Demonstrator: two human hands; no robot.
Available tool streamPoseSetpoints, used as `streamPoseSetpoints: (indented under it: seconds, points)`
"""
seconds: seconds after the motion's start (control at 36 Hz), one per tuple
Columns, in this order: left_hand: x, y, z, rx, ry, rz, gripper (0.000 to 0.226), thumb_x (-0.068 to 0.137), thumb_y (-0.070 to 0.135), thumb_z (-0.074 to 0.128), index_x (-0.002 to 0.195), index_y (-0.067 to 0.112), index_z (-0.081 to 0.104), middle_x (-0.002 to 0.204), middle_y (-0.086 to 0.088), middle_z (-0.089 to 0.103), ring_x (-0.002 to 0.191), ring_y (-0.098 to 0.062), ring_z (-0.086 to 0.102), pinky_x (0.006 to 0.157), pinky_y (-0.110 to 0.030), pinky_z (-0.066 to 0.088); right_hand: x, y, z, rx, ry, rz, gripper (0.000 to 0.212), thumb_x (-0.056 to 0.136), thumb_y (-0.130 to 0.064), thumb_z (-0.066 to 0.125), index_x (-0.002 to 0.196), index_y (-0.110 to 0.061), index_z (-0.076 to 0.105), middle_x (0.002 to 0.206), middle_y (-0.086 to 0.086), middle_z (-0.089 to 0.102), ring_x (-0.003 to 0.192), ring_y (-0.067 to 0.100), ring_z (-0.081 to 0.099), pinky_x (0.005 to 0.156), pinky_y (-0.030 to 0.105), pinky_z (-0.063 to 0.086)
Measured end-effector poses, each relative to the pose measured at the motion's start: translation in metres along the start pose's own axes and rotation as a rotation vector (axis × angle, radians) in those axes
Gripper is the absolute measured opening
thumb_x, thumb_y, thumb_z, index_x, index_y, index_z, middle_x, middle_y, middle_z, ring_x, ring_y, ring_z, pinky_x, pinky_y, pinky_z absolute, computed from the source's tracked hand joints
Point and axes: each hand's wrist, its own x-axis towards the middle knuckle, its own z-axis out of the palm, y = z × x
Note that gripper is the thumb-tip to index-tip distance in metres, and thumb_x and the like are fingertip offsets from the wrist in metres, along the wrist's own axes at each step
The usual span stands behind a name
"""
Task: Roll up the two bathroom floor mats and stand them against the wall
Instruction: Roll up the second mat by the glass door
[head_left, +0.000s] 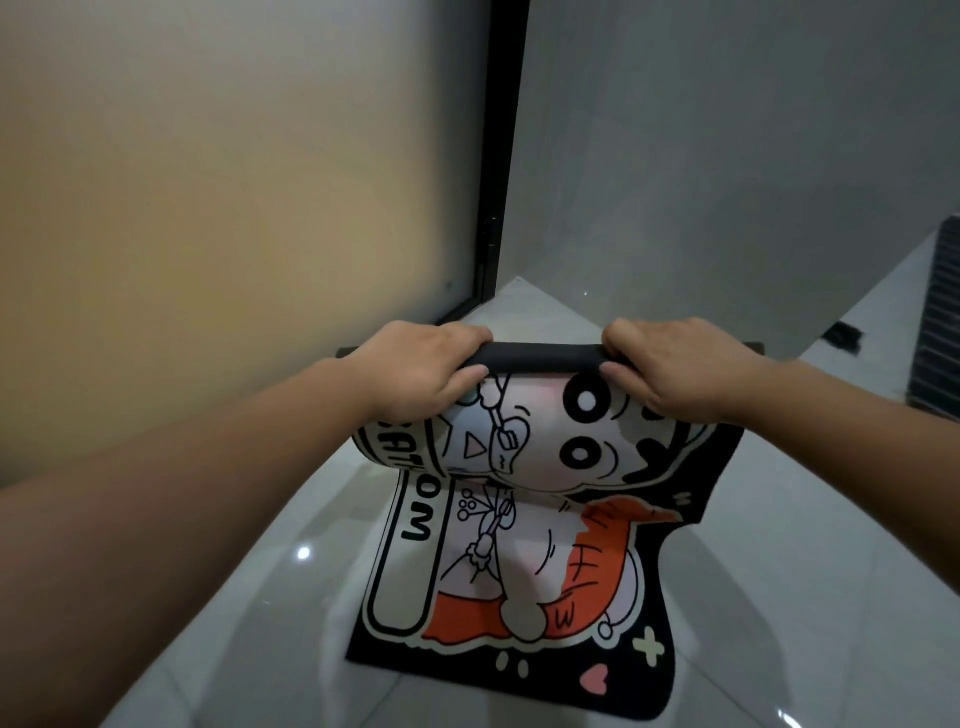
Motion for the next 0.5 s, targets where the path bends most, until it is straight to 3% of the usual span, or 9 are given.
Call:
streamPoseSetpoints:
  seconds: [0.14,0.25,0.33,0.44,0.5]
  points:
    - [0.004,-0.001,0.001,0.030,-0.031,-0.054,0.022,0.094,0.037,0.043,0.112,0.024,0.045,0.106,0.003,0.061,0.088,-0.024,0.059,0.069,-0.036,0.044,0.002,-0.003,-0.005,0.045,-0.064,0.068,0.019,0.094,-0.037,0.048,0.100,-0.020,0.042,0.085,-0.007,0.048,0.069,0.018,0.046,0.062,0.032,0.039]
    - [0.007,0.002,-0.001,0.065,-0.071,-0.099,0.017,0.091,0.034,0.048,0.102,0.022,0.044,0.087,0.003,0.059,0.075,-0.025,0.054,0.063,-0.033,0.037,0.003,-0.006,-0.004,0.170,-0.090,0.152,0.030,0.090,-0.032,0.057,0.110,-0.018,0.041,0.086,0.000,0.055,0.074,0.021,0.049,0.066,0.035,0.044]
    - [0.009,0.006,0.000,0.079,-0.118,-0.133,0.015,0.089,0.026,0.048,0.100,0.018,0.040,0.066,0.005,0.044,0.065,-0.026,0.045,0.060,-0.033,0.031,0.007,-0.009,-0.003,0.142,-0.123,0.148,0.019,0.086,-0.026,0.059,0.094,-0.019,0.044,0.074,-0.006,0.046,0.070,0.020,0.045,0.057,0.029,0.033]
    - [0.012,0.005,0.003,-0.020,-0.154,-0.181,0.019,0.086,0.010,0.044,0.101,0.017,0.035,0.066,-0.002,0.048,0.061,-0.028,0.046,0.057,-0.038,0.036,0.008,-0.011,0.000,0.154,-0.168,0.172,0.018,0.085,-0.019,0.056,0.089,-0.018,0.038,0.070,-0.002,0.043,0.069,0.026,0.046,0.056,0.031,0.032]
    - [0.010,0.002,0.004,-0.068,-0.167,-0.173,0.029,0.087,0.013,0.046,0.111,0.021,0.033,0.074,-0.003,0.056,0.065,-0.027,0.050,0.061,-0.038,0.040,0.008,-0.011,0.000,0.111,-0.153,0.154,0.020,0.087,-0.020,0.054,0.090,-0.018,0.034,0.064,-0.002,0.040,0.063,0.027,0.044,0.056,0.032,0.032]
